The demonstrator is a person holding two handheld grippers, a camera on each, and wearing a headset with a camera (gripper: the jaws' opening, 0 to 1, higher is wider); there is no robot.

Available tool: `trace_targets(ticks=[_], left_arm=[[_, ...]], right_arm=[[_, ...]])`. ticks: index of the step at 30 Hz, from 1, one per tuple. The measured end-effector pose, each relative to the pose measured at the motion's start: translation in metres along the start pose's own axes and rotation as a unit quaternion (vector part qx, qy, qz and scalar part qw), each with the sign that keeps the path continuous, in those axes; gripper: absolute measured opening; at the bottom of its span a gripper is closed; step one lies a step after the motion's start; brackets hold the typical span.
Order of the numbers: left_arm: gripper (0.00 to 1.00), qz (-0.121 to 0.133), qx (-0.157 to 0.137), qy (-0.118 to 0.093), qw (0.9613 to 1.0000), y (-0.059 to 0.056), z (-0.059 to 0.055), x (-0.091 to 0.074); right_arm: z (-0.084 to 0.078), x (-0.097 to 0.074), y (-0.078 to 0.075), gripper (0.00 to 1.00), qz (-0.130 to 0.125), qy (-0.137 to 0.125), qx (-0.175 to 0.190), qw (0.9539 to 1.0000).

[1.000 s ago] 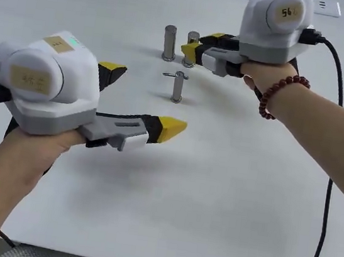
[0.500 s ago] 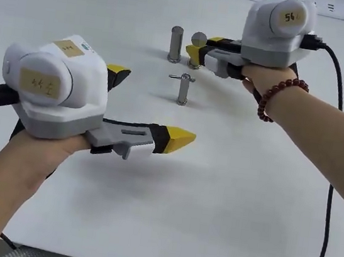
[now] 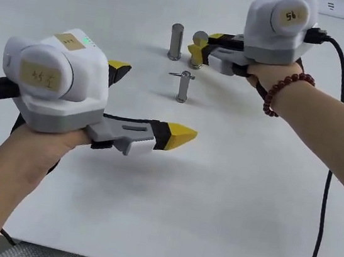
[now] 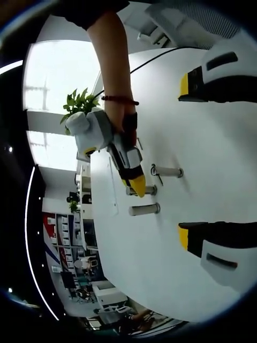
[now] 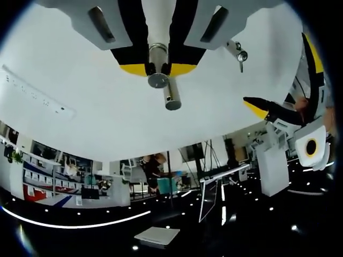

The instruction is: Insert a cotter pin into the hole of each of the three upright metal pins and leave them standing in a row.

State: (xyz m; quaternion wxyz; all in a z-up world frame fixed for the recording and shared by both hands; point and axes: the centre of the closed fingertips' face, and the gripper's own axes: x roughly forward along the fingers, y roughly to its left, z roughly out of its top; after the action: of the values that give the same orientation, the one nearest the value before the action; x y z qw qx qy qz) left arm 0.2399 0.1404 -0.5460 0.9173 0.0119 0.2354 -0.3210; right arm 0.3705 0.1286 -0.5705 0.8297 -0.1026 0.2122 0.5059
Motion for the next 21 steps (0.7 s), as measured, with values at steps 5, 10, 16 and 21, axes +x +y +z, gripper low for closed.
trace_targets(ticks=[5,10,16,21], left_arm=[[0.93,-0.001,0.0,-0.001,1.0,0.0,0.001,0.0],[0.93,-0.003,0.004,-0.003,1.0,0.0,0.002,0.0],[0.94,-0.006,0.011,-0.005,0.9999,-0.002,0.006,-0.001],[0.98,-0.01,0.013,-0.014,0.9998,-0.005,0.01,-0.001]], right_arm=[[-0.003,-0.011,0.004,0.08,0.006,0.008,-0.021,0.9997],[-0.005,-0.02,0.003,0.08,0.014,0.01,-0.03,0.9994],[-0.01,-0.037,0.01,0.08,0.024,0.016,-0.032,0.9991],[-0.018,-0.05,0.017,0.08,0.027,0.025,-0.041,0.9985]])
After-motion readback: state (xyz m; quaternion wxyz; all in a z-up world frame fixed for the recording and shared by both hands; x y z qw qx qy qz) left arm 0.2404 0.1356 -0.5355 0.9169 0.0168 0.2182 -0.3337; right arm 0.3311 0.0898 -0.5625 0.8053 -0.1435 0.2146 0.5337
